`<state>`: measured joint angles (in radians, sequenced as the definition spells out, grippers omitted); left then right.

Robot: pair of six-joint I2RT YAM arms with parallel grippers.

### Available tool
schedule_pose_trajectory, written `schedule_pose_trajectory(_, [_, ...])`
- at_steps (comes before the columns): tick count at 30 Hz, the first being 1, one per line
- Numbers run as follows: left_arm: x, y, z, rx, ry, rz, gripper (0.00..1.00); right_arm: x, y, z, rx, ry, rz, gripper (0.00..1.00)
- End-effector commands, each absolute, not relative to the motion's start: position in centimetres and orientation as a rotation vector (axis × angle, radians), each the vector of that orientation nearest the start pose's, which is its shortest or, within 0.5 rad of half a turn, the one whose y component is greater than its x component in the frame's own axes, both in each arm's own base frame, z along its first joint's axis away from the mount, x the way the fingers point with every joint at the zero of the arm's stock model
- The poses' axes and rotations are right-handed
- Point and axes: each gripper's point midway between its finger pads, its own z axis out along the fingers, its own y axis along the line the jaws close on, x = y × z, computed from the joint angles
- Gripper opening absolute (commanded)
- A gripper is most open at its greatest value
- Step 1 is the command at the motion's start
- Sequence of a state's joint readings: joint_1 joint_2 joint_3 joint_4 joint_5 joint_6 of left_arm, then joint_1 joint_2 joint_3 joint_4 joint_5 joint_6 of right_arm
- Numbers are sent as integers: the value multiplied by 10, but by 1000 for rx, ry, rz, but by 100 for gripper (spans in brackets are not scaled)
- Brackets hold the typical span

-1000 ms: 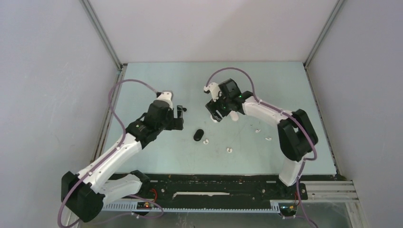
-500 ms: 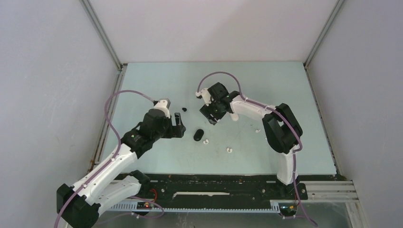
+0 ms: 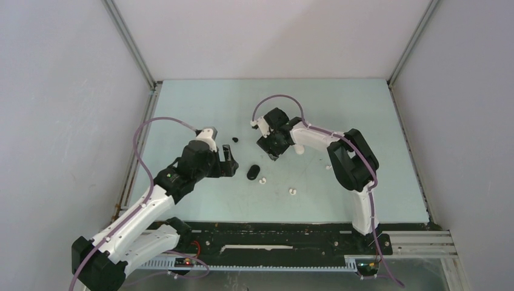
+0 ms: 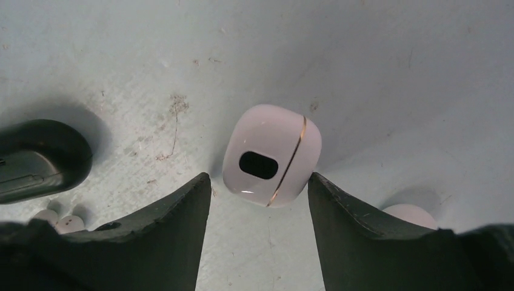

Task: Insert the wireless bluetooth earbuds into the charging case
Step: Pick up the charging case at the center of the board.

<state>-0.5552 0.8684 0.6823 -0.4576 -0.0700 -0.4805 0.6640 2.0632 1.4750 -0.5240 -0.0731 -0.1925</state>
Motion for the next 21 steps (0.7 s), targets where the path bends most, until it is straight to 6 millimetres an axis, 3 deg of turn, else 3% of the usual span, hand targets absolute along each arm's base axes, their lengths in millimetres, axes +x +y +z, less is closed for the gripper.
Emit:
schedule_pose_trajectory(1, [233, -161, 152, 40, 2238, -549, 90, 371, 294, 28, -1129, 2413, 237, 61])
schedule_pose_trajectory(7, [231, -162, 147, 38, 2244, -565, 90, 370, 292, 27, -1135, 2422, 232, 47])
schedule_pose_trajectory(9, [230, -165, 146, 32, 2248, -587, 90, 369, 290, 34, -1133, 2410, 232, 43])
schedule_pose_trajectory(12, [229, -175, 148, 22, 2242, -655, 90, 360, 285, 60, -1144, 2357, 260, 41])
schedule_pose_trajectory(15, [231, -189, 157, 18, 2197, -758, 89, 336, 278, 96, -1198, 2256, 327, 41])
schedule_pose_trajectory(21, [228, -230, 189, 52, 2044, -1091, 89, 272, 258, 149, -1292, 2078, 527, 40])
